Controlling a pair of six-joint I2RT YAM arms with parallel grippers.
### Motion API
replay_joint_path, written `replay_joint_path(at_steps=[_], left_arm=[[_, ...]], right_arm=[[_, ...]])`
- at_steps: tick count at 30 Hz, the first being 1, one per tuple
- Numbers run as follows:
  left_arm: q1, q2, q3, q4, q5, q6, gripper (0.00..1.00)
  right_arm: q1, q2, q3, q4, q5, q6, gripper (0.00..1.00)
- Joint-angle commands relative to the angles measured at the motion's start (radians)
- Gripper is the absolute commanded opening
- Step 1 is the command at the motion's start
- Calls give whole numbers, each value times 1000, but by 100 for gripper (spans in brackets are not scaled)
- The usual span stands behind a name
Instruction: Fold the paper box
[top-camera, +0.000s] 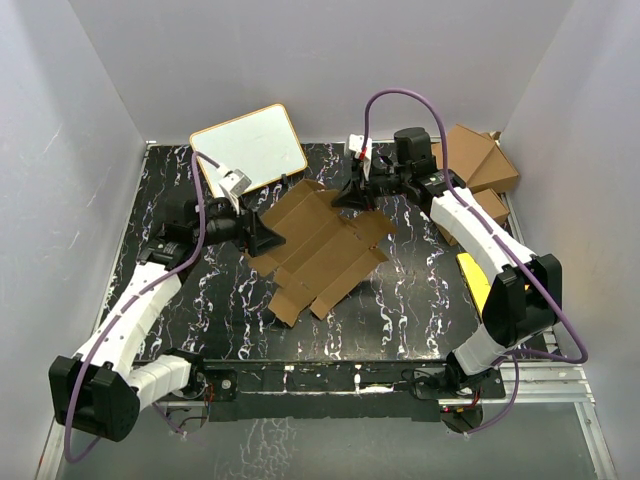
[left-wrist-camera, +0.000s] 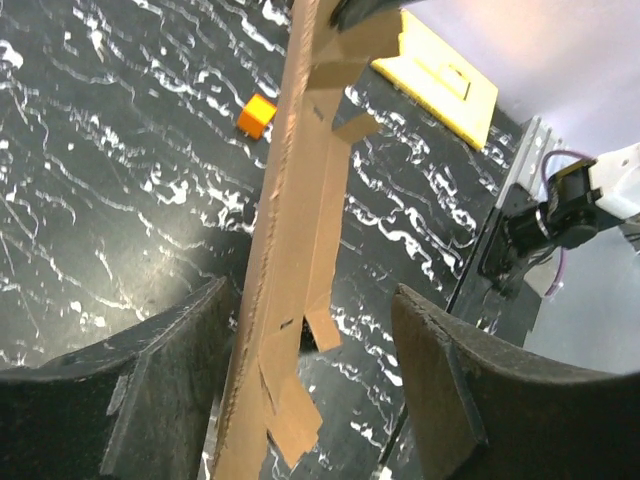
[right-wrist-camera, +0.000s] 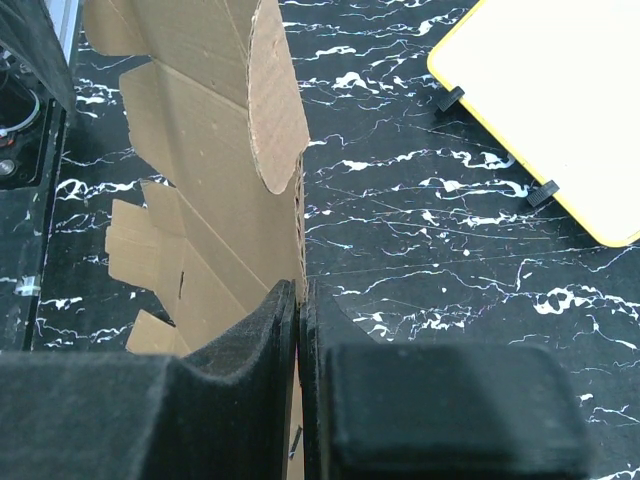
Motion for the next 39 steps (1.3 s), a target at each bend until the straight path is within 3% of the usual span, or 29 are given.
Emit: replay_joint_path(at_steps=[1,4,7,13,19,21,25,30,33,35,38,39], left_arm=[[1,13,46,-156,-47,116,62],[1,24,54,-183,-60,142,53],[1,35,59,-188,-63,145,36],[1,43,73,-188,-55,151,30],[2,50,105,-221,-47,177,12],[4,53,112,-232,-44,181,11],[7,52,120,-245,-52,183,26],[9,51,119,-253,-45,188,27],[11,64,120,-253,-22,190,20],[10,72,120,-251,-7,190,2],[12,78,121,-245,10,190,0],[11,77,122,-244,6,190,0]], right_arm=[[-5,-42,13,36,-22,-12,8],[-5,-43,12,36,-27,-10,8],[-5,-40,13,36,-27,-9,8],[-5,-41,12,37,-32,-9,8],[-5,-40,11,34,-37,-8,8],[-5,-39,11,34,-38,-8,8],[-6,-39,11,34,-37,-8,8],[-5,-39,13,32,-41,-8,8],[-5,-35,14,31,-47,-8,8],[-5,-35,16,30,-50,-6,8],[-5,-34,13,30,-46,6,10],[-6,-35,13,30,-41,13,17]])
